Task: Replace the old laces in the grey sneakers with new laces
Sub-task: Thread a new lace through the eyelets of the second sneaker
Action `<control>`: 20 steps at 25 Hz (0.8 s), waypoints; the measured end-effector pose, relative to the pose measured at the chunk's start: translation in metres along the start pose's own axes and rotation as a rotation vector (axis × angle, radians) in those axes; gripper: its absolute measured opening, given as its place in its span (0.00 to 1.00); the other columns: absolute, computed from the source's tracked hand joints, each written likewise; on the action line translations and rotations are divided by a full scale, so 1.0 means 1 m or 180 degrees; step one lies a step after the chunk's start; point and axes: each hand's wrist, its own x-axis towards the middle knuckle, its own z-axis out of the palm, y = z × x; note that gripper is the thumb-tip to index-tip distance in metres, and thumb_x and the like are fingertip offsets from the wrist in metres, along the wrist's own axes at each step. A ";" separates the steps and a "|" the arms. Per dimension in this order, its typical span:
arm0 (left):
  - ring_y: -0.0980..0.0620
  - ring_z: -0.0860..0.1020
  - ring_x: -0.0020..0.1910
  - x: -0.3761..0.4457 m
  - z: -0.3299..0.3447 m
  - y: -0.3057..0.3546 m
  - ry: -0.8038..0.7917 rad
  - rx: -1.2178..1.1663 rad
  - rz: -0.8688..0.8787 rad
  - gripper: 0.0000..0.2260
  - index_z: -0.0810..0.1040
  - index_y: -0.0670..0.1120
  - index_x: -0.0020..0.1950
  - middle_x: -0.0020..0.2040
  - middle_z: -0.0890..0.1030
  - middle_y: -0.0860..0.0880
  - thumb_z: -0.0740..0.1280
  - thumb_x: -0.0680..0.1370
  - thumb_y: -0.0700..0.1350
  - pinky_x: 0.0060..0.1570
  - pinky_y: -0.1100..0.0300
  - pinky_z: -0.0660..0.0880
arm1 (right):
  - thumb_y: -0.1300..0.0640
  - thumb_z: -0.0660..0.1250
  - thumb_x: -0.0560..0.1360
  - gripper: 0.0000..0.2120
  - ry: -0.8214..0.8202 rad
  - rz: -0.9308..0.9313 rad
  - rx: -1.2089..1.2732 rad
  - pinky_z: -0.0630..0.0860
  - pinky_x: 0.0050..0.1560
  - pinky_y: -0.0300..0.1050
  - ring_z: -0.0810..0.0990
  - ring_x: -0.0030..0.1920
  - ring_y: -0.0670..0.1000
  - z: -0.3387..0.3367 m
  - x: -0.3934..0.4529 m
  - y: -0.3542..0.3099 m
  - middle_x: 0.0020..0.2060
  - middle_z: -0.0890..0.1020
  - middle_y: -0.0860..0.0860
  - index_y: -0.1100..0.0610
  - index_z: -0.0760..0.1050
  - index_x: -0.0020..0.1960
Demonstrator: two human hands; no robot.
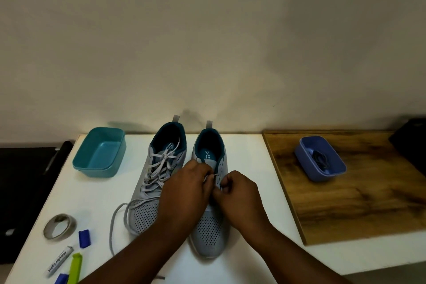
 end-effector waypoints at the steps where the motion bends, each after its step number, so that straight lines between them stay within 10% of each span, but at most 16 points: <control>1: 0.56 0.77 0.44 -0.001 0.000 -0.001 -0.0002 0.0045 0.0035 0.06 0.79 0.56 0.53 0.47 0.77 0.56 0.64 0.81 0.54 0.41 0.56 0.77 | 0.47 0.73 0.74 0.09 0.0063 -0.0049 0.0049 0.73 0.39 0.35 0.78 0.38 0.44 0.000 -0.002 0.000 0.37 0.80 0.45 0.50 0.75 0.43; 20: 0.56 0.77 0.43 0.004 0.008 -0.009 -0.0500 0.0236 0.0416 0.06 0.79 0.54 0.48 0.44 0.77 0.56 0.64 0.80 0.54 0.39 0.56 0.74 | 0.57 0.75 0.76 0.03 -0.0233 0.0308 0.1347 0.84 0.51 0.60 0.86 0.43 0.55 0.002 0.002 0.024 0.38 0.86 0.52 0.52 0.85 0.43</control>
